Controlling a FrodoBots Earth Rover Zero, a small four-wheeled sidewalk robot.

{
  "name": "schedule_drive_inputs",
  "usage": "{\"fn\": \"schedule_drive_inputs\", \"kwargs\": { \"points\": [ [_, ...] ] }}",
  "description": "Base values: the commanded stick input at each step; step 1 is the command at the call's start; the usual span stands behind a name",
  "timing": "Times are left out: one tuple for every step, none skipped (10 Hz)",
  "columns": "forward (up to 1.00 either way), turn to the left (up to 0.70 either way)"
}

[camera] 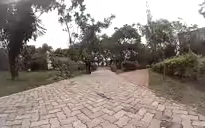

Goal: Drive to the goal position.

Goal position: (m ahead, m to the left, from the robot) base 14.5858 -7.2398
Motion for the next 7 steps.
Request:
{"fn": "schedule_drive_inputs", "kwargs": {
  "points": [
    [0.70, 0.00],
    [0.70, 0.00],
    [0.70, 0.00],
    [0.70, -0.27],
    [0.70, -0.32],
    [0.70, -0.35],
    [0.70, -0.35]
  ]
}}
